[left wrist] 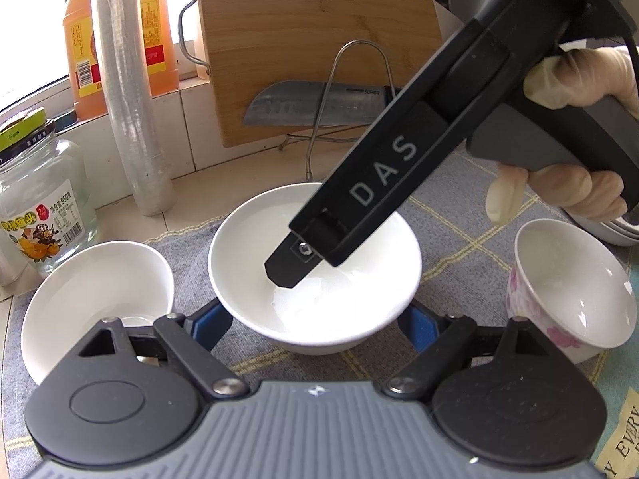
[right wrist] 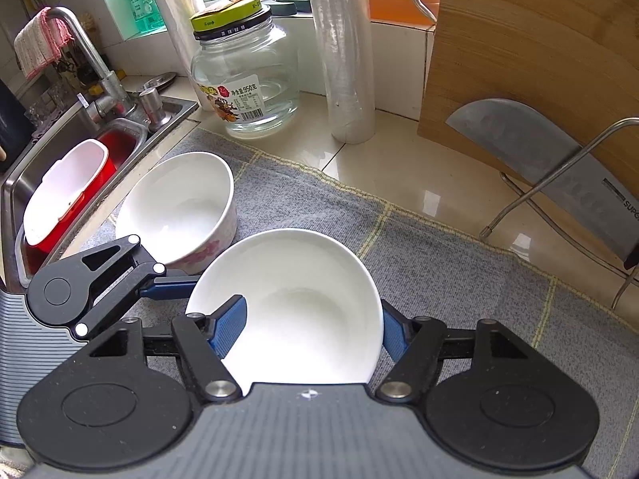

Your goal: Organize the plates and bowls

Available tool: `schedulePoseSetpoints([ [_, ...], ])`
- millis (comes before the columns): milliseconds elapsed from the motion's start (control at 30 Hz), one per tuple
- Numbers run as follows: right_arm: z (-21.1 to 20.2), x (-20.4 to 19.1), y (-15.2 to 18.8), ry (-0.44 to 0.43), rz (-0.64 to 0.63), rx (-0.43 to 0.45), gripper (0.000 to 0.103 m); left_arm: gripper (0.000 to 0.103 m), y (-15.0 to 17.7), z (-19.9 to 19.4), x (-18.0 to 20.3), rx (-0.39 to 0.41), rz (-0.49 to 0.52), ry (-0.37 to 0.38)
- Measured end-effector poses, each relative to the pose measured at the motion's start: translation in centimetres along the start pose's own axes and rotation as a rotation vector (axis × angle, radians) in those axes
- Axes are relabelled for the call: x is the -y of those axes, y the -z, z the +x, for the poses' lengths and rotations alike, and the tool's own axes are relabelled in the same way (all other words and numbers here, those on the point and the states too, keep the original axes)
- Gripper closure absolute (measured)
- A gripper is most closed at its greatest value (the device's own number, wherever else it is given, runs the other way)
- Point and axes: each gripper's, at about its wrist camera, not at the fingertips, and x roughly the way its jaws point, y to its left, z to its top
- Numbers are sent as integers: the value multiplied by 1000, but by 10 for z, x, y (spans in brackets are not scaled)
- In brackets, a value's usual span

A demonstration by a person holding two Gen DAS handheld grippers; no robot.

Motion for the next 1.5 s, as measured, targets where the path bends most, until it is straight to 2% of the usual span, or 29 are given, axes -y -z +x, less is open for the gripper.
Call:
schedulePoseSetpoints([
  [467,-15,4,11,-21,81,7,28,14,-6,-13,9,-15,36,30],
  [767,-40,6,23,-28,151,37,28,14,-15,-28,21,-15,63,66],
  [1133,-89,-1,48,44,166,100,28,14,-30,-54,49,2,130,119],
  [1500,-129,12,92,140,247,136,28,14,-38,-54,90,12,203,225],
])
